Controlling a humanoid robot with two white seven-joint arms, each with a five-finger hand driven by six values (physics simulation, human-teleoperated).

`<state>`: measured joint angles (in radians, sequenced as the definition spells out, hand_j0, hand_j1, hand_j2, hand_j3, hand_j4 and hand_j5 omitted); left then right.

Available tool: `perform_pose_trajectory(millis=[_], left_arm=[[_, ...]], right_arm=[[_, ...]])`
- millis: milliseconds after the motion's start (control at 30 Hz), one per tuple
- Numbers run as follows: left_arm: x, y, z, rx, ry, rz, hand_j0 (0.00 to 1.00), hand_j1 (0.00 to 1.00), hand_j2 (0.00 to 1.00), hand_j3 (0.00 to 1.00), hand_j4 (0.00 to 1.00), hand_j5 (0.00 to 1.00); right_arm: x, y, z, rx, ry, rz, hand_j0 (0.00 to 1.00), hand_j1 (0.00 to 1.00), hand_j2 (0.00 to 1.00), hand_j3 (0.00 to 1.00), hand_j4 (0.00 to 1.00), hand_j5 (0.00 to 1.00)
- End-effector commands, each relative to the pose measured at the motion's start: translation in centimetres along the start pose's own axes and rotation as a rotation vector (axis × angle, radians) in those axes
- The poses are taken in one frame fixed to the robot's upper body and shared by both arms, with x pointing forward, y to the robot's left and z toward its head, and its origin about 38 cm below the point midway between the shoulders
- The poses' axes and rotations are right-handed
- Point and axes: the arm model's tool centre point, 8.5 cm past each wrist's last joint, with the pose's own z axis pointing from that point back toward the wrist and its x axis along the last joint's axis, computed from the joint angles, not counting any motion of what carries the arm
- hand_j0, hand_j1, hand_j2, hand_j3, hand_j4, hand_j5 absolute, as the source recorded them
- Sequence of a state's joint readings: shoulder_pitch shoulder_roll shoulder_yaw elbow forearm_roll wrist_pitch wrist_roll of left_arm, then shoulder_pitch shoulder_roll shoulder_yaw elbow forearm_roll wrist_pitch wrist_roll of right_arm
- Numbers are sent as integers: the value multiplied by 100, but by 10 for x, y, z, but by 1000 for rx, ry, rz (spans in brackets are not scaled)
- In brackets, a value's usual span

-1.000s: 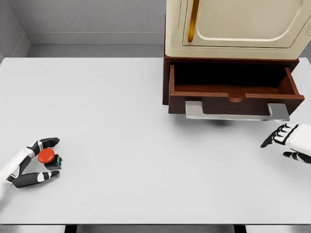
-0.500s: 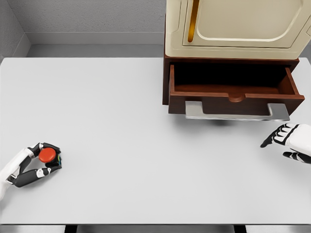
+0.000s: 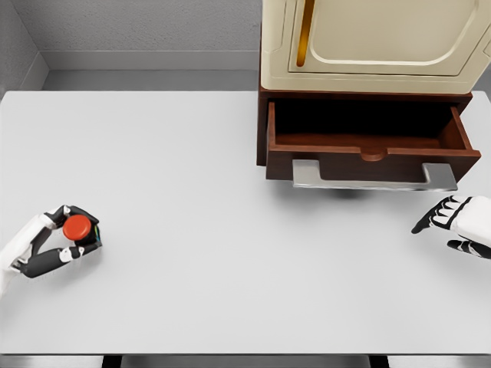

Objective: Put the switch into the drawer with left arm, and close the drawer with right arm

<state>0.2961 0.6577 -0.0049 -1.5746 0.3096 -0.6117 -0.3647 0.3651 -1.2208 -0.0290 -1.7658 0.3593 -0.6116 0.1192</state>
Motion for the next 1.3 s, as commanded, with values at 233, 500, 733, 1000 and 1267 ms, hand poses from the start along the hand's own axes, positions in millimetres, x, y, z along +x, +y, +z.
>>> perform_pose_trajectory(millis=[233,500,733,1000,1267], left_arm=[[23,2,-31,-27,-102,-46,40,40,40,40,40,40],[43,-1,-74,-86,-203,-83,40,40,40,40,40,40],[58,-5,-102,-120,-271,-110,40,40,40,40,40,40],[79,-9,-144,-137,-309,-105,40,40,40,40,40,40],[95,-23,-179,-133,-334,-180,40,40,40,40,40,40]], right_arm=[[0,3,0,-7,5,-13,71,71,71,71,71,71],[1,3,-1,-15,1,-18,71,71,71,71,71,71],[2,3,-4,-37,-1,-27,70,70,70,70,70,70],[3,3,-4,-37,-1,-26,70,70,70,70,70,70],[2,4,-4,-35,3,-24,70,70,70,70,70,70]])
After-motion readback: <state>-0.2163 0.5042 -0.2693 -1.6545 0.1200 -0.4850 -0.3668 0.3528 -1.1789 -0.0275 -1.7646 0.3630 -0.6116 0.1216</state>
